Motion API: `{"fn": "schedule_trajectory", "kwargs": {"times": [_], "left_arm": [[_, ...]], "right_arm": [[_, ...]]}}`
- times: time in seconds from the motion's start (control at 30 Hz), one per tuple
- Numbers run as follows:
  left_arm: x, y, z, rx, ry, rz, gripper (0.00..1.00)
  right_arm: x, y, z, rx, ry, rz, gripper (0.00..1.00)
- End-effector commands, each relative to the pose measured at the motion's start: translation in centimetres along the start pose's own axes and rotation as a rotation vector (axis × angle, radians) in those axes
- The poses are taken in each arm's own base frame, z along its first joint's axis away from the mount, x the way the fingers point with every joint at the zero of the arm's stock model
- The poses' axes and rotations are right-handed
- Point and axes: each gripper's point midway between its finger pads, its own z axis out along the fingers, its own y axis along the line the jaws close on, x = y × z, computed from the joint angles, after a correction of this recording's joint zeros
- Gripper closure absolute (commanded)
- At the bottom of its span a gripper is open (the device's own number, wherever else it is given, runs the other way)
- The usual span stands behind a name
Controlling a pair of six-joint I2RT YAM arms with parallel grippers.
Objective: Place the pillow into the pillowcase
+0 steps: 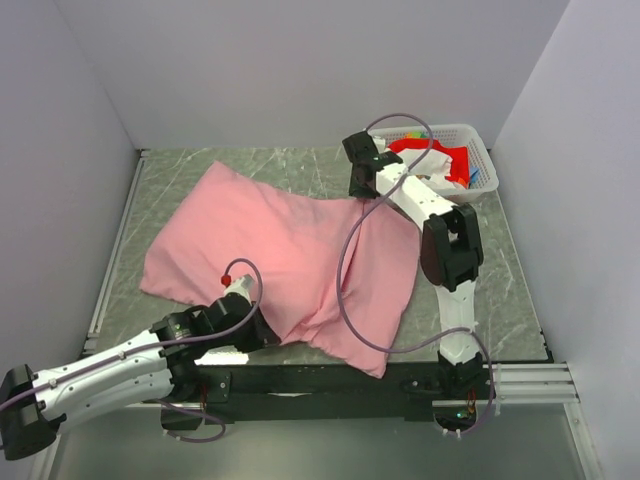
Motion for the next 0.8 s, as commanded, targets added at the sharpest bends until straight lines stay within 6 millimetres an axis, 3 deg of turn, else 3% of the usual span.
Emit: {"fn": "schedule_trajectory", "kwargs": {"times": [0.0, 0.03, 0.1, 0.13, 0.17, 0.2, 0.23, 0.3, 0.33, 0.37, 0.4, 0.43, 0.47, 0.5, 0.53, 0.57, 0.63, 0.67, 0.73, 0.77], "left_arm": [[0.9, -0.6, -1.2, -0.019, 0.075, 0.063, 0.66], [0.8, -1.2, -1.4, -0.007, 0.074, 0.080, 0.59], [0.2, -2.5, -2.0, 0.019, 0.065, 0.129, 0.44], [0.0, -2.6, -2.1, 0.014, 0.062, 0.143, 0.42], [-0.4, -3.6, -2.6, 0.035, 0.053, 0.162, 0.43], [-0.6, -3.6, -2.8, 0.023, 0.053, 0.196, 0.50], [-1.0, -4.0, -2.9, 0.025, 0.037, 0.214, 0.58], [-1.7, -6.8, -3.0, 0.108, 0.024, 0.286, 0.67], [-1.6, -7.7, -3.0, 0.132, 0.041, 0.306, 0.71], [-2.0, -9.4, -3.2, 0.170, 0.036, 0.328, 0.74], [-2.0, -9.7, -2.1, 0.152, 0.058, 0.369, 0.77], [-2.2, -10.7, -1.7, 0.169, 0.057, 0.390, 0.78], [-2.7, -12.3, -1.8, 0.187, 0.049, 0.410, 0.78], [-2.7, -12.0, -0.3, 0.141, 0.068, 0.441, 0.74], [-2.9, -12.1, 0.2, 0.124, 0.065, 0.458, 0.72], [-3.4, -12.7, 0.5, 0.113, 0.044, 0.474, 0.71], [-3.3, -12.4, 2.1, 0.084, 0.061, 0.512, 0.68], [-3.4, -13.0, 2.4, 0.098, 0.060, 0.523, 0.66], [-2.8, -12.9, 3.6, 0.087, 0.092, 0.555, 0.62], [-2.6, -13.1, 3.9, 0.077, 0.099, 0.573, 0.60]], "right_arm": [[-4.2, 2.1, -6.4, -0.171, -0.129, 0.021, 0.45], [-4.9, 2.2, -8.2, -0.198, -0.154, 0.033, 0.40], [-4.7, 2.1, -9.8, -0.238, -0.151, 0.039, 0.32], [-5.5, 2.1, -11.7, -0.274, -0.185, 0.051, 0.30], [-4.8, 2.2, -12.2, -0.301, -0.170, 0.050, 0.28], [-4.6, 2.1, -12.9, -0.315, -0.174, 0.063, 0.28], [-5.4, 1.9, -15.0, -0.348, -0.213, 0.079, 0.27], [-3.9, 1.5, -15.6, -0.373, -0.195, 0.092, 0.27], [-4.3, 0.9, -17.4, -0.391, -0.229, 0.110, 0.27], [-2.5, 0.2, -16.9, -0.377, -0.197, 0.113, 0.32], [-1.5, 0.0, -17.2, -0.389, -0.184, 0.130, 0.35], [-1.6, -0.4, -19.3, -0.428, -0.234, 0.146, 0.37], [1.8, -1.4, -17.6, -0.396, -0.181, 0.140, 0.41], [2.7, -2.1, -19.0, -0.418, -0.204, 0.171, 0.43], [4.1, -1.4, -19.1, -0.450, -0.205, 0.169, 0.46], [7.9, -2.0, -17.5, -0.428, -0.142, 0.155, 0.53], [10.6, -2.4, -17.6, -0.414, -0.140, 0.179, 0.57], [14.0, -2.6, -16.5, -0.402, -0.090, 0.158, 0.57], [15.7, -2.3, -17.0, -0.455, -0.086, 0.211, 0.58], [18.3, -2.6, -16.3, -0.450, -0.049, 0.199, 0.58]]}}
